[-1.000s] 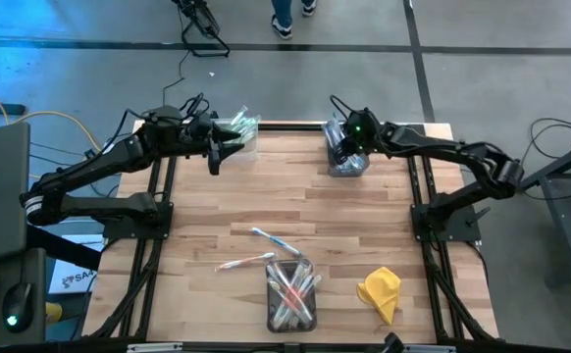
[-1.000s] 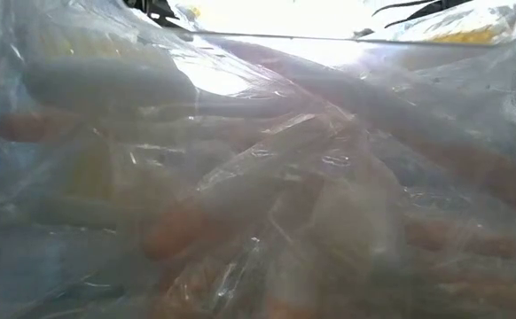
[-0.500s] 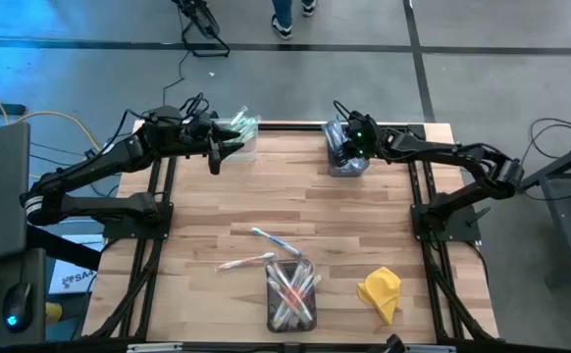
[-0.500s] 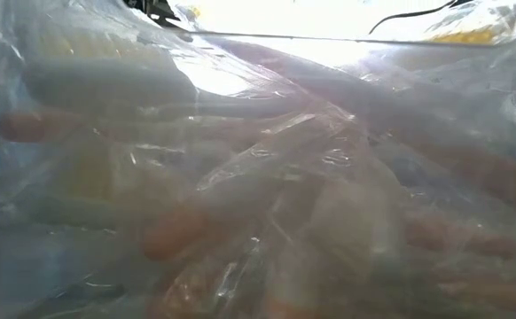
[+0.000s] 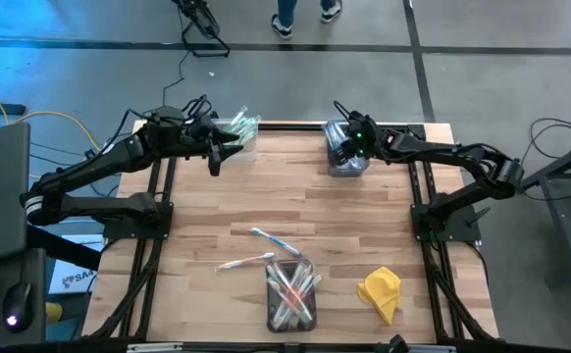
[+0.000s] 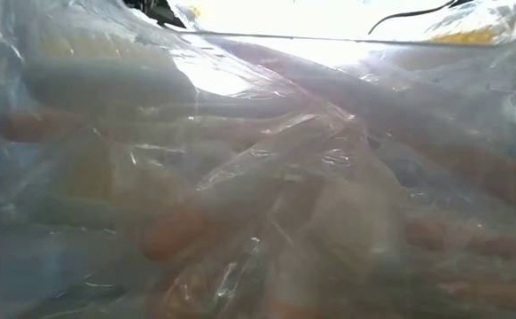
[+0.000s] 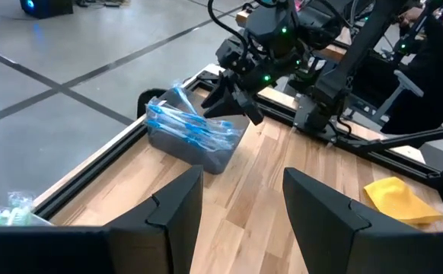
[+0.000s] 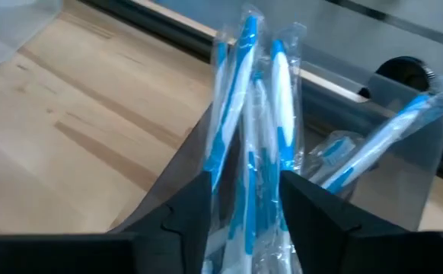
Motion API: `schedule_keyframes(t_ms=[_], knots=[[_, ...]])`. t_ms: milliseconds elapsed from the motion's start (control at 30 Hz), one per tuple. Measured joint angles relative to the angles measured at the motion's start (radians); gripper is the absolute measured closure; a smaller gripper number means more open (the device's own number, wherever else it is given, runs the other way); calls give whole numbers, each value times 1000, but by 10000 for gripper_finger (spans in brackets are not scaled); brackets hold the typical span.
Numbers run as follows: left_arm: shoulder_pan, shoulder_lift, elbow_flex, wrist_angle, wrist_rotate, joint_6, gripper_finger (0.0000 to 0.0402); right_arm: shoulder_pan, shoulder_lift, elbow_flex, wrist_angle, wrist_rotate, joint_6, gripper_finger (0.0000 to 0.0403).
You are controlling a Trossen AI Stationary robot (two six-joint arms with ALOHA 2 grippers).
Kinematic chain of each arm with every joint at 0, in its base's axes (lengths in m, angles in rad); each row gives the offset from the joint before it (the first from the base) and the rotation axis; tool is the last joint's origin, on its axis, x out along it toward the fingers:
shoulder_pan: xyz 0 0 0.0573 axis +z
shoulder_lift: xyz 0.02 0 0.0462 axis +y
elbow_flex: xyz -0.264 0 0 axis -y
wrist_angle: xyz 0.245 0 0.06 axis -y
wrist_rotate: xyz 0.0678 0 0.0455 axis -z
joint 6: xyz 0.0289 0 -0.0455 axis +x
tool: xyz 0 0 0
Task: Pick & Place Toothbrushes
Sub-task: Put the orange toothbrush into the bottom black bin
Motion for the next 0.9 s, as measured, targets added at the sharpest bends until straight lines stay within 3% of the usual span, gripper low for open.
schedule_keyframes(t_ms=[267, 500, 900], knots=[[0, 0, 0, -3, 1, 0, 222, 0, 0, 0, 0, 36, -1, 236], [0, 0, 0, -3, 3, 0, 222, 2, -36, 0, 0, -15, -1, 257], [0, 0, 0, -3, 2, 0, 222, 20, -204, 0, 58, -127, -1, 292]])
